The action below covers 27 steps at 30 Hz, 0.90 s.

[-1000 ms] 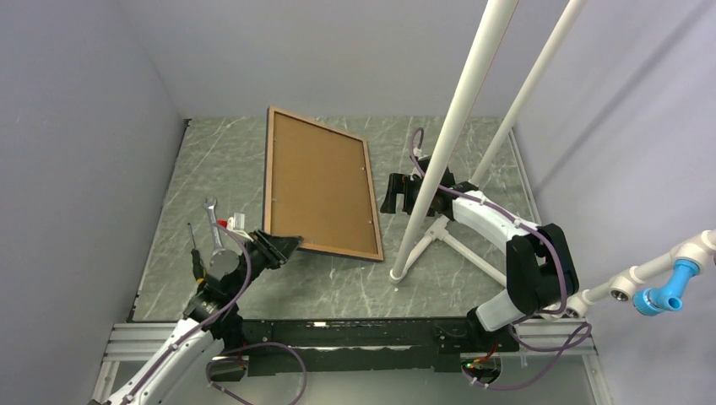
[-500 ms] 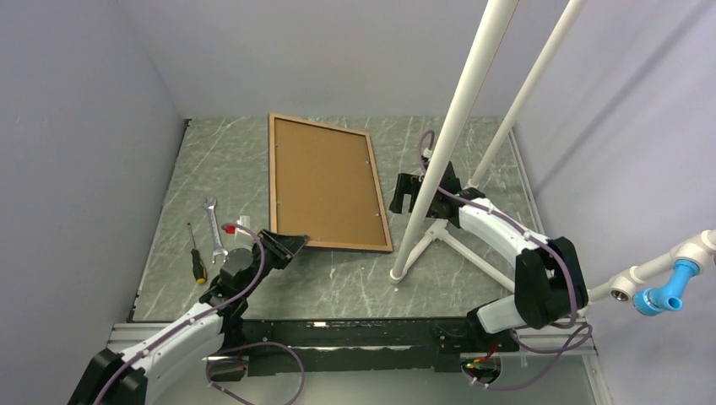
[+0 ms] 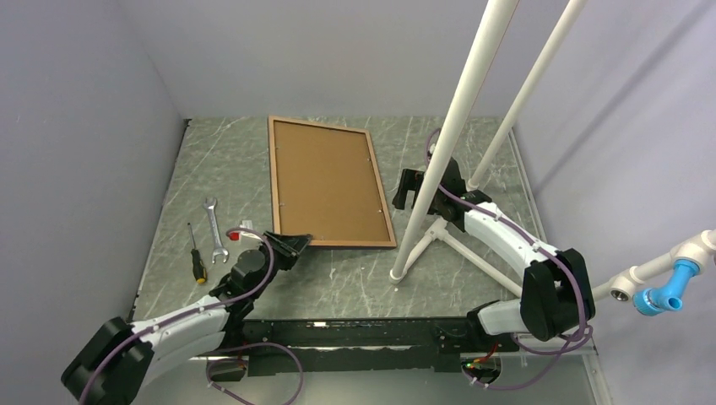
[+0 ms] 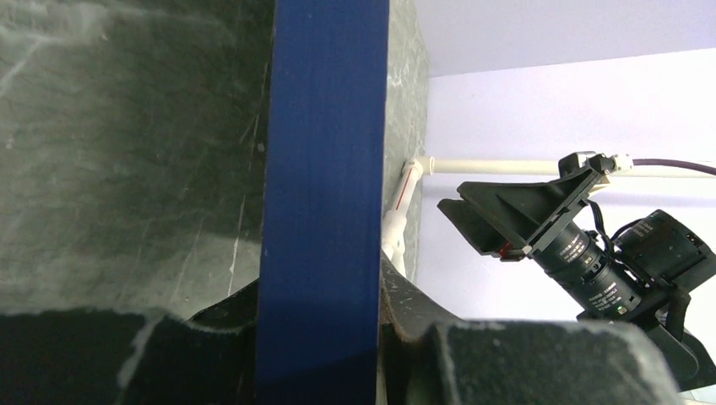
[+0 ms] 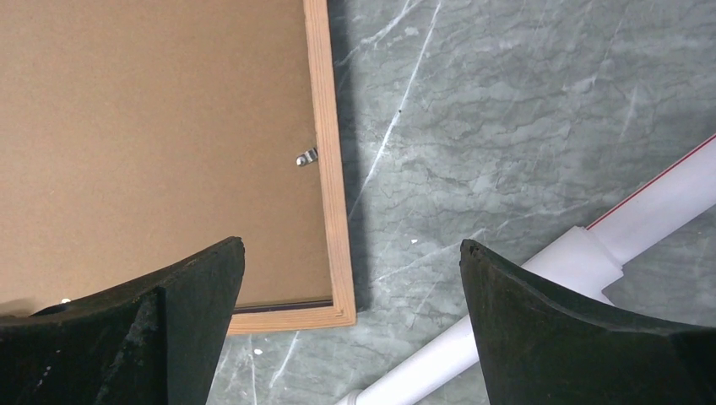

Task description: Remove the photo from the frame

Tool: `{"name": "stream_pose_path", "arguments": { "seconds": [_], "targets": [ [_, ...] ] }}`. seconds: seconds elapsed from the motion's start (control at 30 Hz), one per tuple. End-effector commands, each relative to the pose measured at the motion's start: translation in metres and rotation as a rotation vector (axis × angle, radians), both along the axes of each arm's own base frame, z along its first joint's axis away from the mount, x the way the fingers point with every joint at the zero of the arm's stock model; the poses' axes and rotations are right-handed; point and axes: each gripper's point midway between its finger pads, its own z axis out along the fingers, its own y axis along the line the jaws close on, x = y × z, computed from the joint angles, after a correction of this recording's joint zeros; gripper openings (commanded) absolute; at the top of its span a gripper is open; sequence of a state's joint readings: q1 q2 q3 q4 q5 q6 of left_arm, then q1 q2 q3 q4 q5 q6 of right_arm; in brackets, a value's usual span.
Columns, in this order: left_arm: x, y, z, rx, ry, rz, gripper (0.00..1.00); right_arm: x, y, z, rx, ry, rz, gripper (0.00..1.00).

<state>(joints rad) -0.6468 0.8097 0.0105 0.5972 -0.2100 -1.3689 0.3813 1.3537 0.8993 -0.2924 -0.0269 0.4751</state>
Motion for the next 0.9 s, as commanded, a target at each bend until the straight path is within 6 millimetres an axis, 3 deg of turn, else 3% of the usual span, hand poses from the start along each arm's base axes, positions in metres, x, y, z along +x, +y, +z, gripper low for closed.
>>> {"name": "stream_pose_path", "arguments": {
  "seconds": [0.0,0.17,0.27,0.43,0.47,0.5,0.63,0.77,0.87],
  "targets": [
    [-0.001,-0.002,-0.002,-0.052,-0.010,0.043,0.00,0.004,0.004,-0.001,0.037,-0.015,-0.011,0.99],
    [-0.004,-0.018,-0.009,-0.021,0.028,0.002,0.01,0.002,0.001,-0.003,0.019,-0.010,-0.009,0.99],
    [-0.009,-0.025,-0.019,0.025,0.081,-0.036,0.13,0.000,-0.001,-0.005,0.009,-0.011,-0.010,0.99],
    [-0.021,-0.018,-0.036,0.145,0.202,-0.040,0.57,-0.004,-0.001,-0.015,0.009,0.003,-0.006,1.00],
    [-0.025,-0.010,-0.041,0.187,0.249,-0.022,0.81,-0.004,-0.001,-0.017,0.009,0.007,-0.004,1.00],
    [-0.028,-0.003,-0.043,0.232,0.289,-0.008,0.96,-0.004,0.000,-0.018,0.009,0.008,-0.001,1.00],
    [-0.040,0.015,-0.037,0.366,0.327,-0.013,0.99,-0.004,0.002,-0.021,0.009,0.004,0.028,1.00],
    [-0.050,0.016,-0.025,0.487,0.325,-0.110,0.99,-0.003,0.010,-0.030,-0.033,0.037,0.120,0.99],
    [-0.054,0.005,-0.013,0.552,0.272,-0.235,0.99,-0.004,0.015,-0.036,-0.067,0.061,0.191,0.97]
  ]
}}
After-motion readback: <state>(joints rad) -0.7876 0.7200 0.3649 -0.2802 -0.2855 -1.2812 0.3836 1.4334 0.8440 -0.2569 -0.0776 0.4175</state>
